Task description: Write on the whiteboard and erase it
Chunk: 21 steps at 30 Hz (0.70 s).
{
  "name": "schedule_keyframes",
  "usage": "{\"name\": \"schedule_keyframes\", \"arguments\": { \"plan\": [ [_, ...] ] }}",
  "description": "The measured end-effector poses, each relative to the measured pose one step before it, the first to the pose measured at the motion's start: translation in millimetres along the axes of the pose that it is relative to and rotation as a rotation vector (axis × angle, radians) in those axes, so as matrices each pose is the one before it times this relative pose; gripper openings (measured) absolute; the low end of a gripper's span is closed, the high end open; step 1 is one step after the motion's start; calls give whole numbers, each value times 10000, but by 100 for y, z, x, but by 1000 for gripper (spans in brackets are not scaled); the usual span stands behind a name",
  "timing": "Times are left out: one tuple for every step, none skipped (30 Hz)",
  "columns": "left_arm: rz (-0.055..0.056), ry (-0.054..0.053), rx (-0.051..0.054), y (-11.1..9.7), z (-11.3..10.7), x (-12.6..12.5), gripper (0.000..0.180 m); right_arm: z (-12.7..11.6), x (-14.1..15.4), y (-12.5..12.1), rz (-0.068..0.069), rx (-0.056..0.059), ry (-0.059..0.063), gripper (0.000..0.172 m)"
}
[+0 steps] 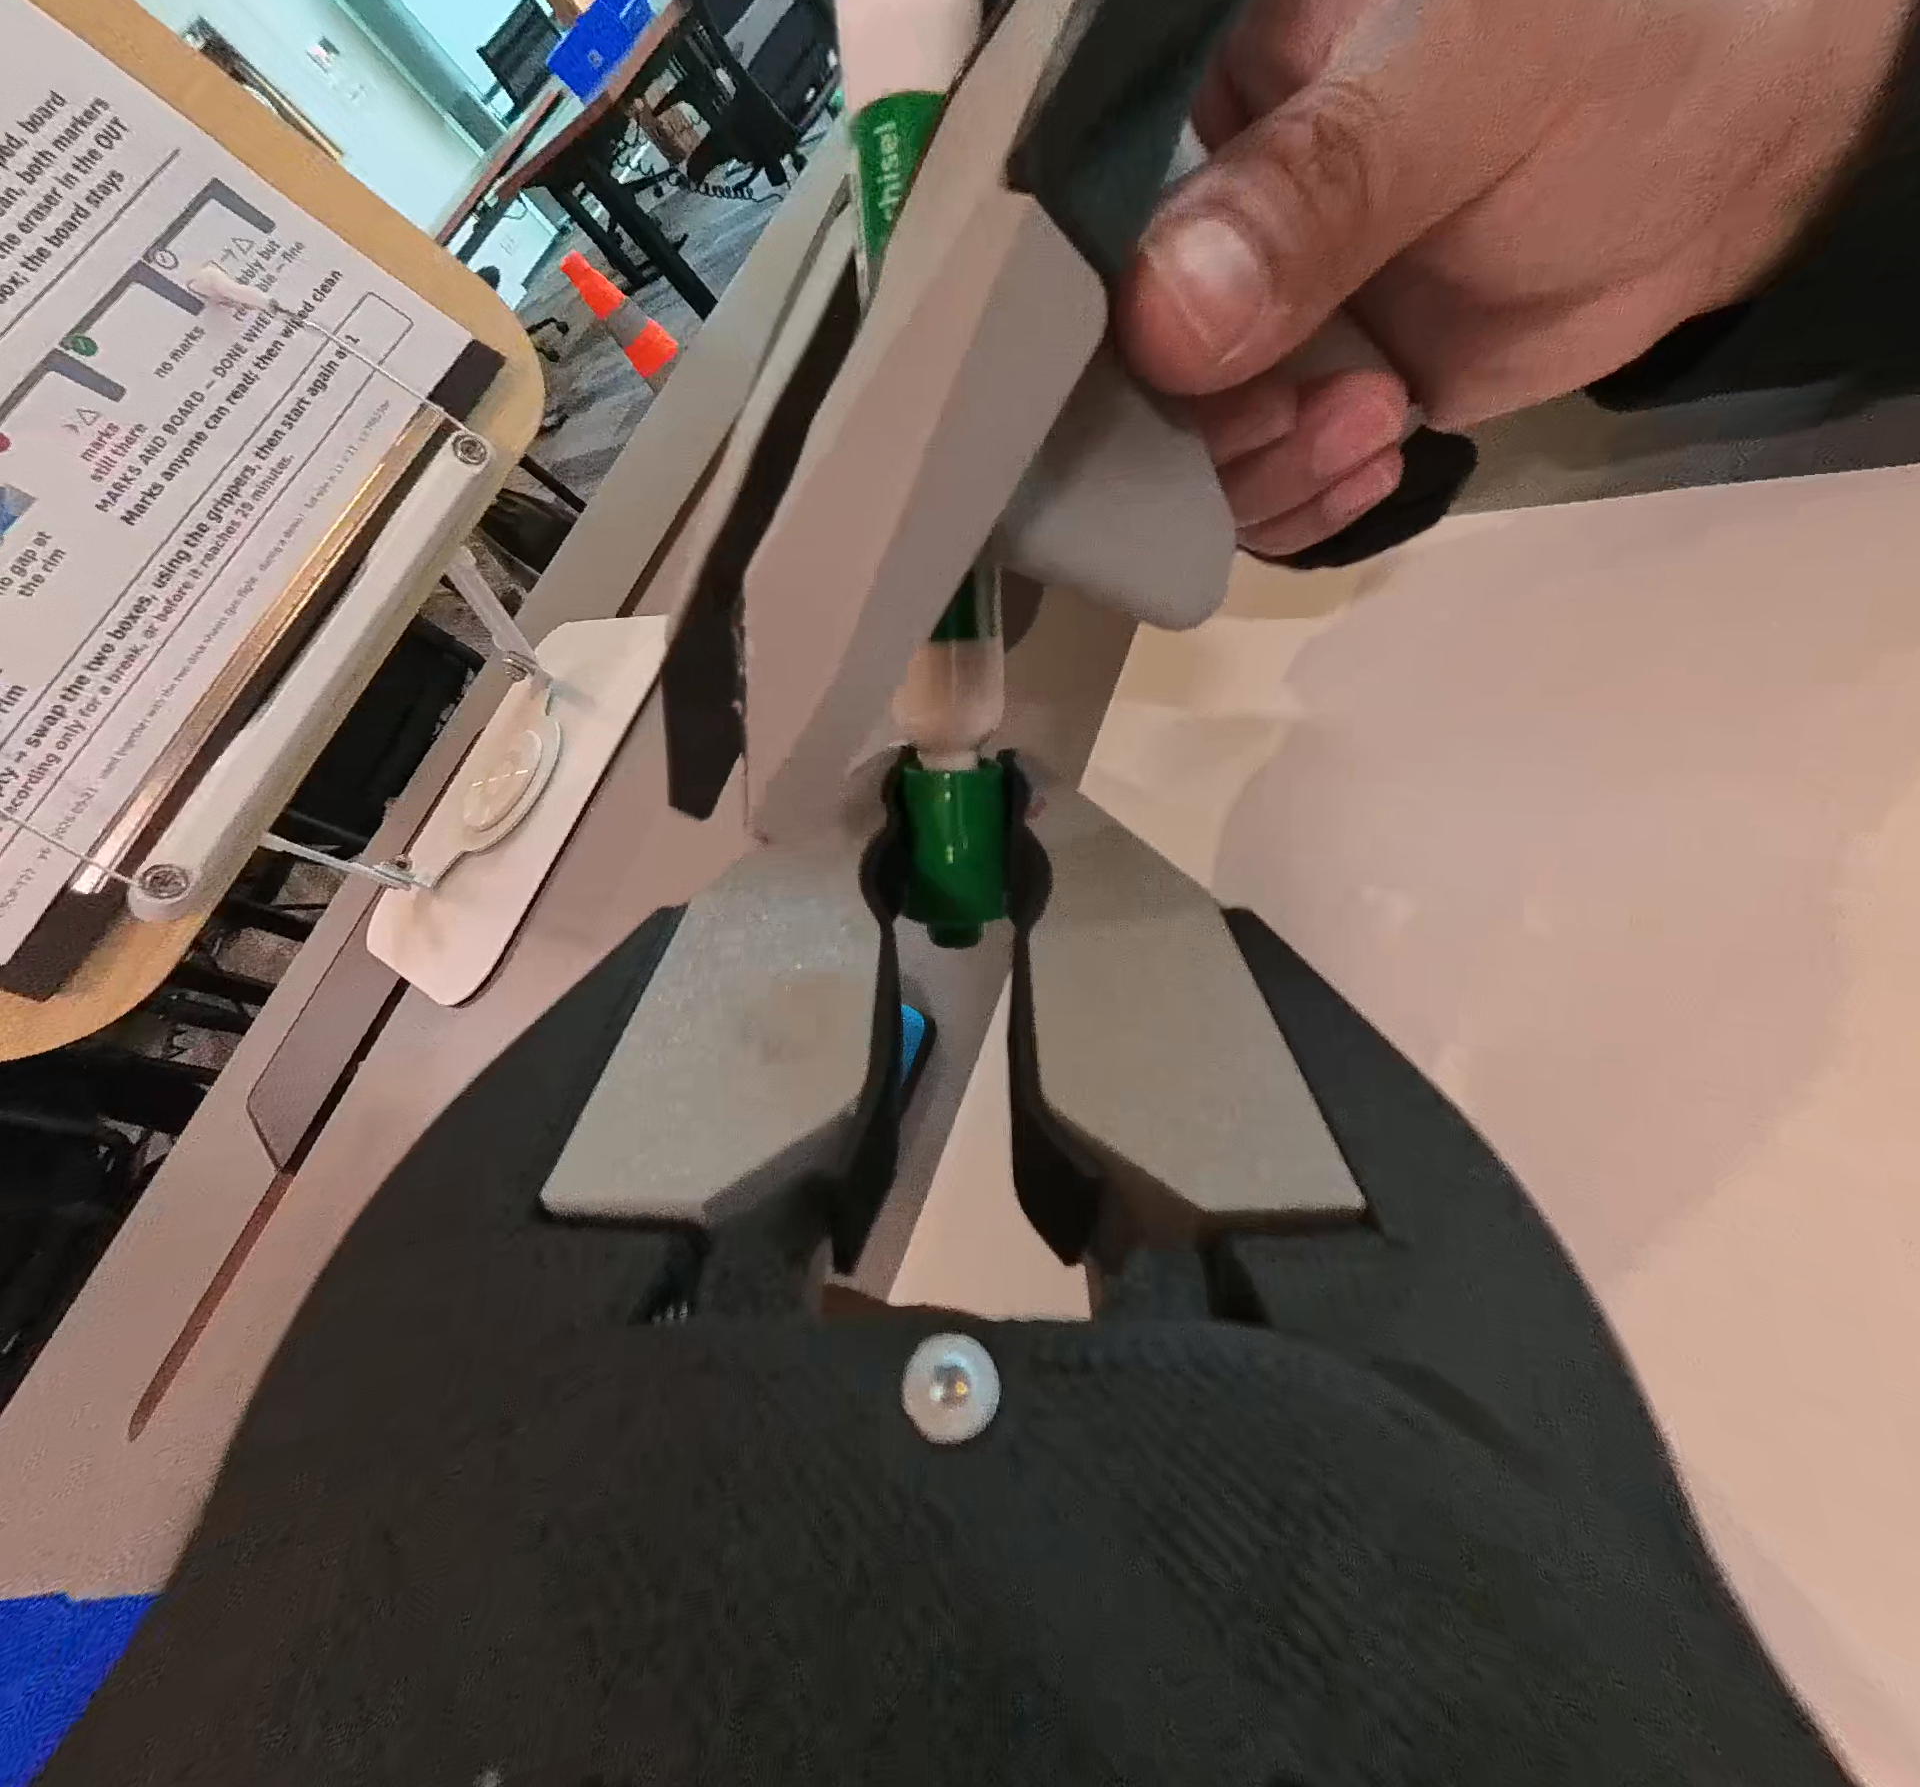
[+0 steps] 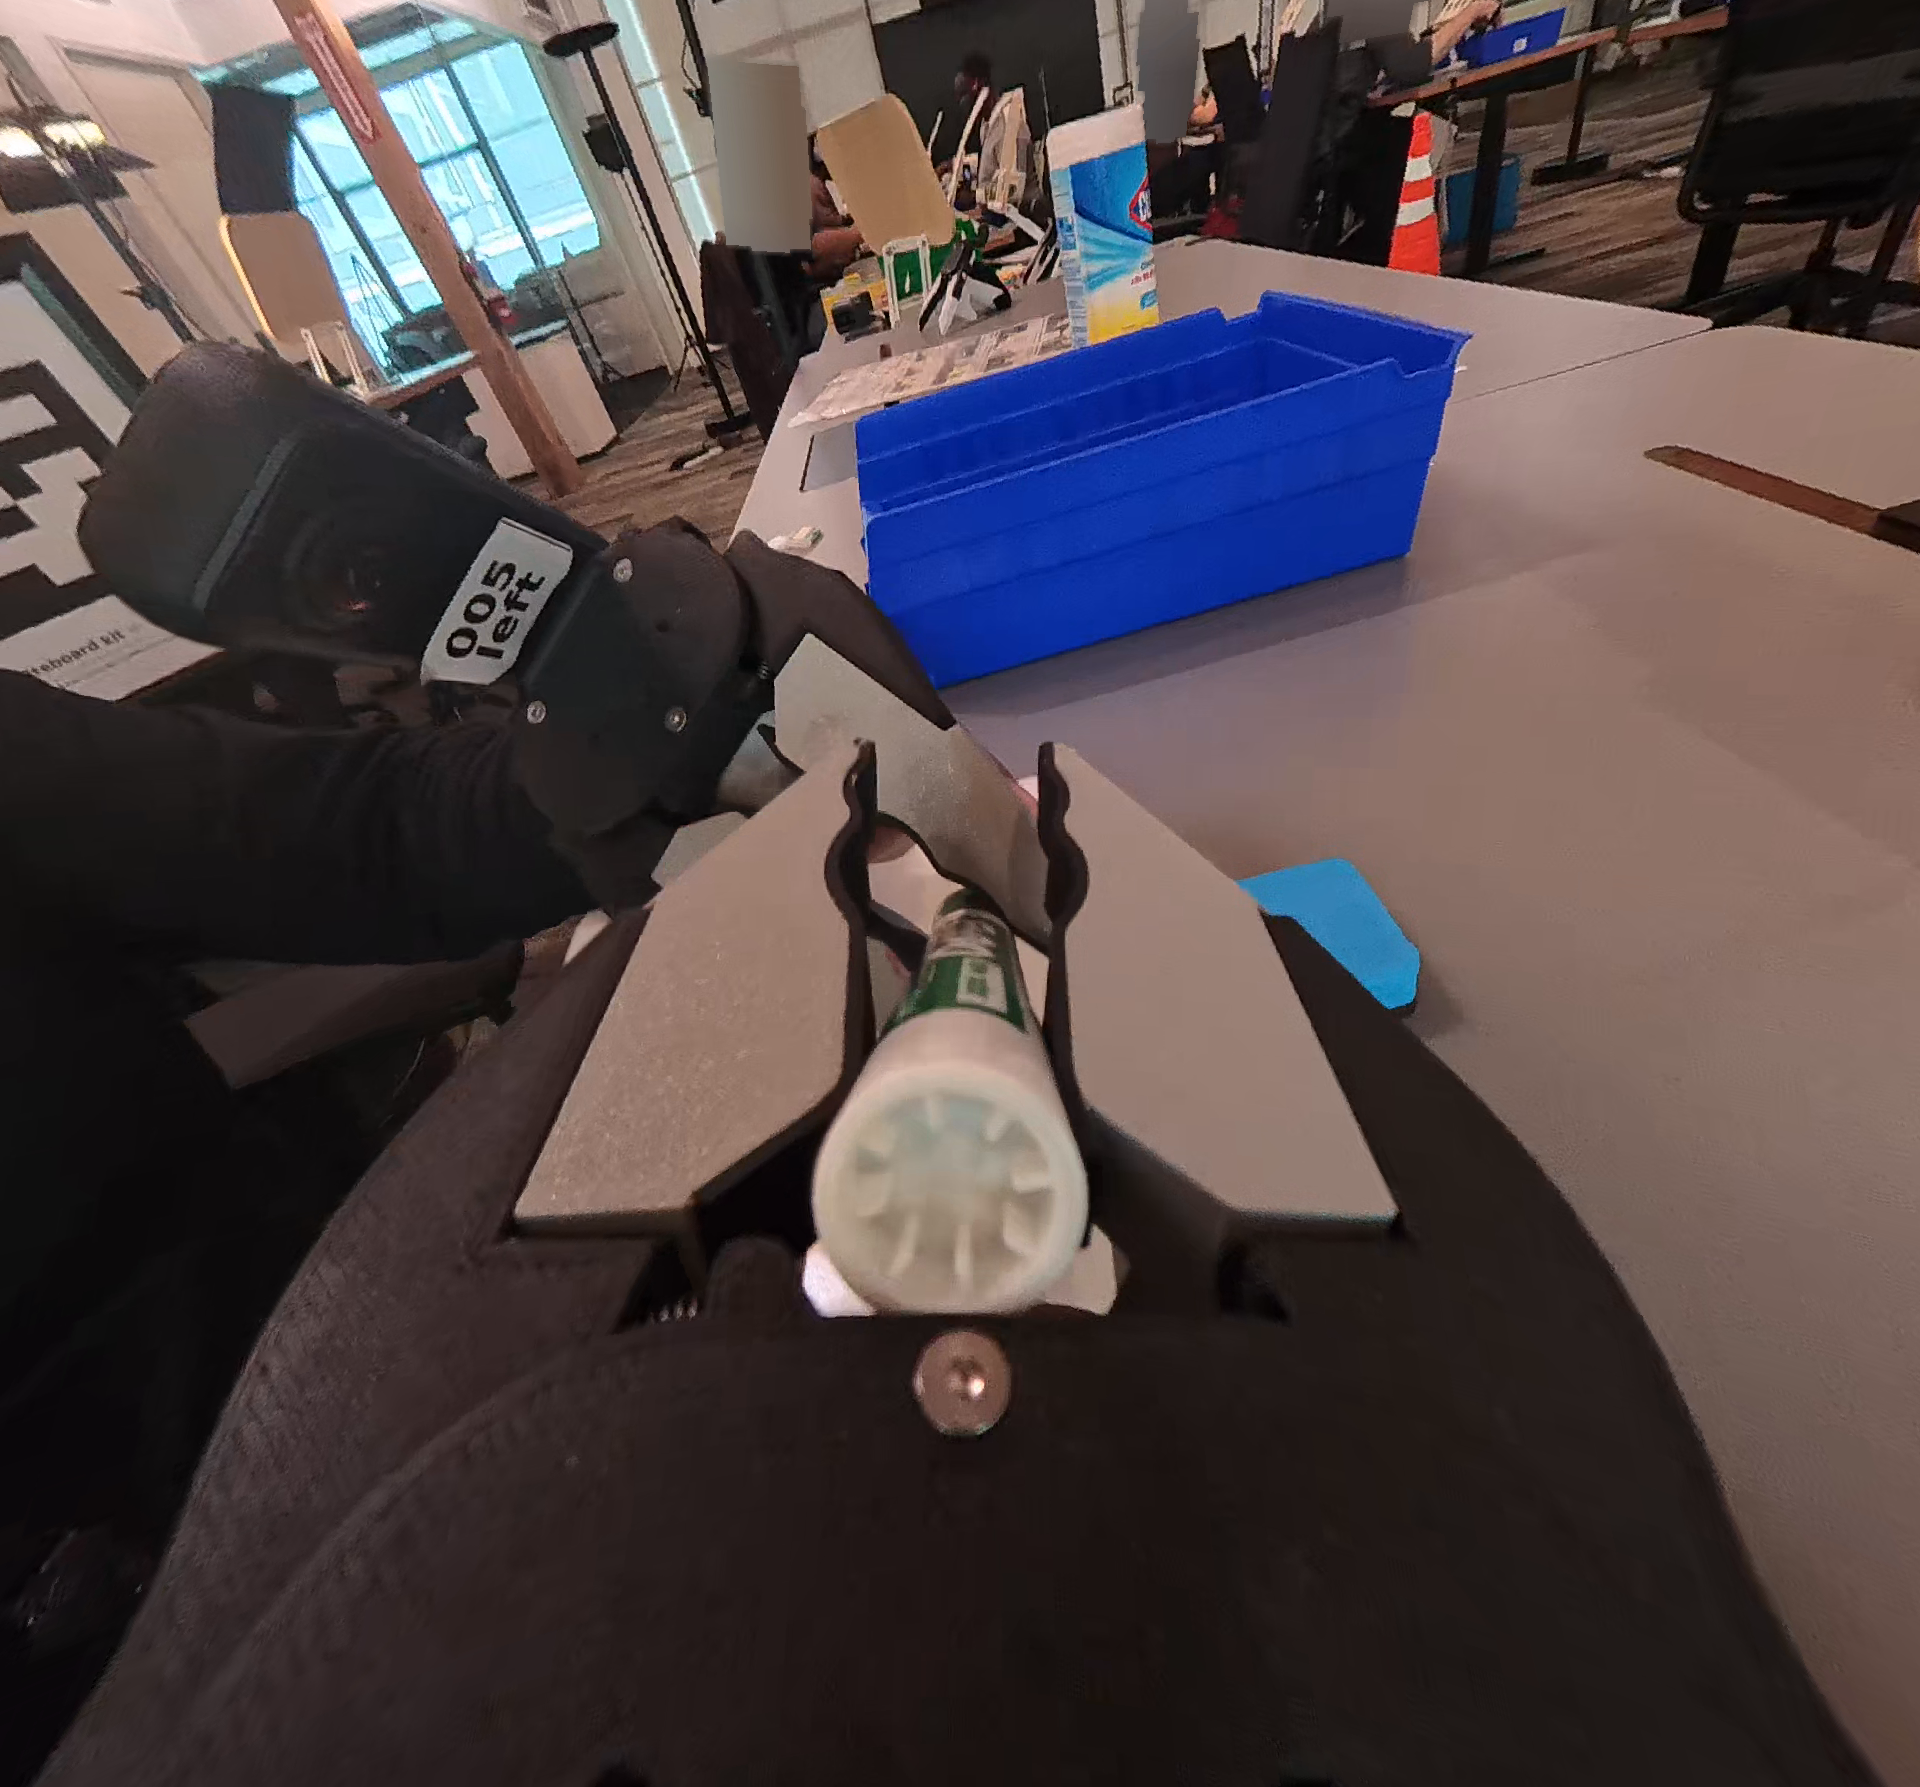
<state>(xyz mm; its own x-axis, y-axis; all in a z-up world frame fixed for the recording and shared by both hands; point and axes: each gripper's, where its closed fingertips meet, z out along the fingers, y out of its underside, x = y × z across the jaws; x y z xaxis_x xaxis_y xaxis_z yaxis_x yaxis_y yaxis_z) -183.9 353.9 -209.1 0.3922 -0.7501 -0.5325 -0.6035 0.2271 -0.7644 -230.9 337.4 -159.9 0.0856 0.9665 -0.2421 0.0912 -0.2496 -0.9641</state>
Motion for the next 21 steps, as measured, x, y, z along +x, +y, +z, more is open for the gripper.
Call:
{"name": "schedule_keyframes", "arguments": {
  "plan": [
    [67,-19,-41,52,12,-1,12,-20,52,228,-60,-164,40,29],
    [45,-5,-20,28,20,31,12,-40,-2,169,-11,-127,-11,29],
    [-48,103,21,-25,11,137,12,-52,-55,198,60,-141,-74,29],
    [-140,289,47,-38,-58,311,12,-32,-176,272,73,-173,-166,29],
    [-317,488,112,-116,-148,467,13,-56,-370,237,3,-171,-262,28],
    [-620,693,268,-366,-276,587,13,-113,-508,-177,-70,65,-284,28],
    [-880,845,371,-546,-361,636,13,-69,-668,-324,-122,136,-324,27],
    [-1019,1031,384,-595,-414,818,13,1,-1044,-422,-400,150,-428,28],
    [-1084,1354,430,-682,-462,1317,13,82,-1490,-584,-653,201,-542,27],
    [-1015,1455,410,-619,-453,1579,13,172,-1351,-402,-569,4,-425,27],
    [-816,1325,282,-371,-347,1502,13,257,-1060,-174,-514,-77,-290,27],
    [-602,1037,180,-123,-231,1158,14,215,-780,-61,-460,-56,-219,27],
    [-539,879,85,69,-111,928,14,203,-563,47,-426,-83,-142,27],
    [-359,451,47,84,-92,267,13,77,346,107,-139,-148,323,27],
    [8,-317,159,-200,-197,-751,14,-179,1234,150,139,-77,729,27],
    [357,-915,255,-566,-385,-1374,14,-302,1670,143,559,76,785,27],
    [759,-1211,269,-752,-450,-1463,15,-215,1453,13,942,250,449,27],
    [864,-1245,81,-522,-315,-1307,15,-96,1046,2,1016,241,126,27],
    [872,-1194,-94,-166,-69,-1162,15,-104,860,-35,781,235,102,27],
    [1130,-1166,-81,-58,108,-951,15,-167,536,-165,603,261,16,27],
    [1495,-1177,-164,67,198,-762,15,-178,503,12,581,105,66,27]
  ]
}}
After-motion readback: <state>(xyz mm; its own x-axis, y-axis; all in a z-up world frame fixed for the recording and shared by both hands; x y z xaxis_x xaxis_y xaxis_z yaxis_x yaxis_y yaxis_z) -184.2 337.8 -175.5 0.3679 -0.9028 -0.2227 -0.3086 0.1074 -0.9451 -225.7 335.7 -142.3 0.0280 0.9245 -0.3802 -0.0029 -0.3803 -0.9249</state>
